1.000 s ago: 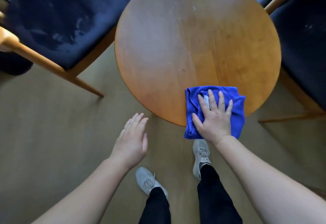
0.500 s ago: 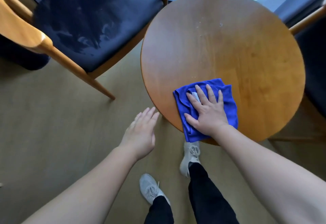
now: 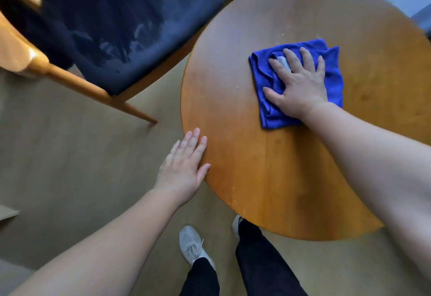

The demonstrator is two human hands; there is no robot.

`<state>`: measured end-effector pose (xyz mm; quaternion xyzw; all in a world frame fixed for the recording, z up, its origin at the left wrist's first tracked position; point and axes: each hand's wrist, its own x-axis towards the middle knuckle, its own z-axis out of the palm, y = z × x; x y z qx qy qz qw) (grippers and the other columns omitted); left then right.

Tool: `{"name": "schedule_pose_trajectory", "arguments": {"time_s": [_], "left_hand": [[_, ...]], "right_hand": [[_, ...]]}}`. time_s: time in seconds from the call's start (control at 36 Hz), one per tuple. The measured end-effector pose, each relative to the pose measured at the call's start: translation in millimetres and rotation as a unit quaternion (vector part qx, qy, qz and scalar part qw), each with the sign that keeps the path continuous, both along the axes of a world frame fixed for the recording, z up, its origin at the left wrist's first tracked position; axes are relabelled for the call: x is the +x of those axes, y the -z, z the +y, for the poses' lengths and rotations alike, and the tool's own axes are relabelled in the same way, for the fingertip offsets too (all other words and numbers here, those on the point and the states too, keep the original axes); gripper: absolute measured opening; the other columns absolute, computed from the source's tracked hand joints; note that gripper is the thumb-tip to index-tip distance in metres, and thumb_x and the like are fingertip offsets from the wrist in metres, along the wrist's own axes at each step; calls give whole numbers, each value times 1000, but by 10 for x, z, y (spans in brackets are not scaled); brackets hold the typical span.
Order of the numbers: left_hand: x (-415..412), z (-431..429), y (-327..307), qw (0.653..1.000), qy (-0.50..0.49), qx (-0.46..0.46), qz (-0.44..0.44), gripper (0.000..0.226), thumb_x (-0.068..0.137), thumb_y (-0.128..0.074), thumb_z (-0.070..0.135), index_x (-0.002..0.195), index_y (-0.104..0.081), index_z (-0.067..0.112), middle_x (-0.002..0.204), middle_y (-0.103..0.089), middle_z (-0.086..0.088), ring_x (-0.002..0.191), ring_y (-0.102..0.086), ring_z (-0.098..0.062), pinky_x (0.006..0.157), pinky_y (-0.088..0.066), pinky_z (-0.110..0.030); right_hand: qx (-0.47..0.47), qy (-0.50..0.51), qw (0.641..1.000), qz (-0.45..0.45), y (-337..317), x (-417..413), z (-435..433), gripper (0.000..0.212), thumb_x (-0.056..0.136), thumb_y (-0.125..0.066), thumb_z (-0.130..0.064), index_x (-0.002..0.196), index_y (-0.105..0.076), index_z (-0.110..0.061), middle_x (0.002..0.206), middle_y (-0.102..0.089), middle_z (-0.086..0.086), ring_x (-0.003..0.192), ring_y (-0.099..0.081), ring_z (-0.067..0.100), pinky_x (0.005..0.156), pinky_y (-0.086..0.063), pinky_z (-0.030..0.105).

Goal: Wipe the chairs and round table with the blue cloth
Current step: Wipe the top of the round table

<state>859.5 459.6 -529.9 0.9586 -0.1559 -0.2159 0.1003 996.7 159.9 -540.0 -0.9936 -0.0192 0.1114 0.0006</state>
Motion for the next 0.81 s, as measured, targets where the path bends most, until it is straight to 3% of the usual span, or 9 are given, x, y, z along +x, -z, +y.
{"name": "schedule_pose_trajectory", "arguments": {"time_s": [0.19, 0.44, 0.61, 0.81], "left_hand": [[47, 8, -40, 1000, -6, 11, 17, 64, 97, -29, 54, 145, 8, 32, 153, 18, 11, 139, 18, -3, 111, 13, -25], [69, 65, 10, 1000, 7, -10, 28, 63, 99, -29, 50, 150, 1, 31, 152, 18, 13, 137, 20, 0, 111, 11, -22], [102, 101, 1, 999, 16, -24, 38, 60, 100, -29, 46, 151, -1, 32, 151, 18, 15, 137, 17, 2, 111, 7, -23], [134, 137, -12, 998, 34, -32, 44, 60, 100, -30, 44, 152, -3, 30, 159, 10, 10, 145, 8, -6, 115, -3, -26]], "right_hand": [[5, -1, 1000, 0, -38, 457, -99, 80, 77, -22, -75, 147, -24, -38, 160, -17, 4, 147, -3, 32, 115, 2, 59], [-1, 7, 1000, 7, -48, 316, 3, 78, 79, -24, -73, 147, -26, -34, 159, -19, 5, 146, -6, 33, 114, -2, 59], [26, 30, 999, 20, -63, -640, 386, 75, 80, -31, -69, 146, -32, -33, 157, -25, 5, 145, -10, 34, 113, -5, 61], [43, 132, 990, 39, -128, -2003, 1014, 73, 82, -38, -63, 144, -40, -26, 155, -30, 8, 142, -19, 38, 110, -10, 61]]}}
